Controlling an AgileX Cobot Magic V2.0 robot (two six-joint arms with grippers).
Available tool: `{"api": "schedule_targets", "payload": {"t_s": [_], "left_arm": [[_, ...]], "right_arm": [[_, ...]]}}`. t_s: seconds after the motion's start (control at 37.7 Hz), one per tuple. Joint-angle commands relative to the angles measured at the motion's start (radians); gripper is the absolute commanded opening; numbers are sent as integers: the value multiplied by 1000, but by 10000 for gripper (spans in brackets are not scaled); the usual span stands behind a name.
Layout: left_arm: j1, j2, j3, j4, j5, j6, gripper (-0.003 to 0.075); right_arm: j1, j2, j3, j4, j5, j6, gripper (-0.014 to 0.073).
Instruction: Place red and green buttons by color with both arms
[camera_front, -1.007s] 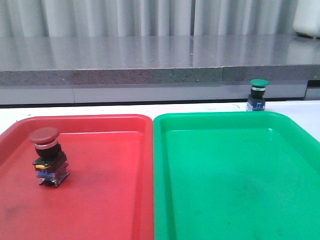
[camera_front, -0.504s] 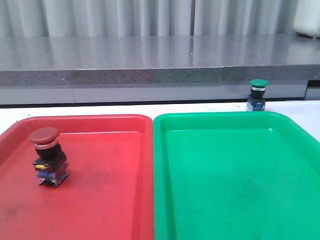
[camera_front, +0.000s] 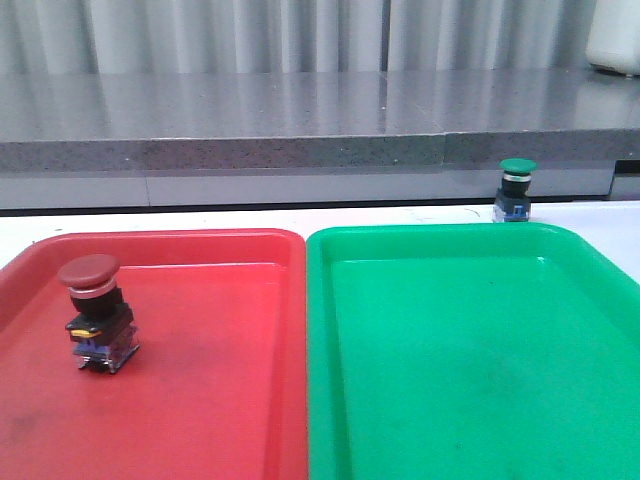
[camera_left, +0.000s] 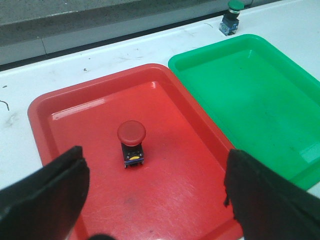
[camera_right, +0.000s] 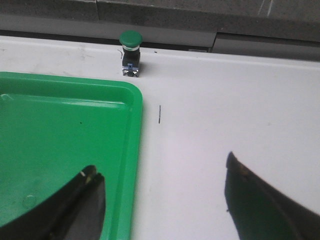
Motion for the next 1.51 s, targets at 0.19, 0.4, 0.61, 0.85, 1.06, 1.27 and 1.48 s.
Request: {"api": "schedule_targets", "payload": {"t_s": [0.19, 0.4, 0.61, 0.85, 1.06, 1.27, 1.48], "left_arm": [[-10, 5, -26, -12, -71, -3, 547], [-10, 5, -26, -12, -71, -3, 547], [-10, 5, -26, -12, -71, -3, 547], [-10, 5, -26, -12, -71, -3, 547], [-10, 5, -26, -12, -71, -3, 547], [-10, 5, -26, -12, -71, -3, 547], [-10, 5, -26, -12, -71, -3, 547]], "right_arm": [[-9, 5, -34, -12, -88, -8, 526], [-9, 5, -34, -11, -132, -8, 526], [-9, 23, -34, 27, -128, -8, 526], [-2, 156, -74, 47, -131, -8, 526], [-1, 347, -191, 50, -131, -8, 526], [-1, 581, -338, 50, -132, -8, 526], [-1, 802, -493, 53, -131, -8, 526]]}}
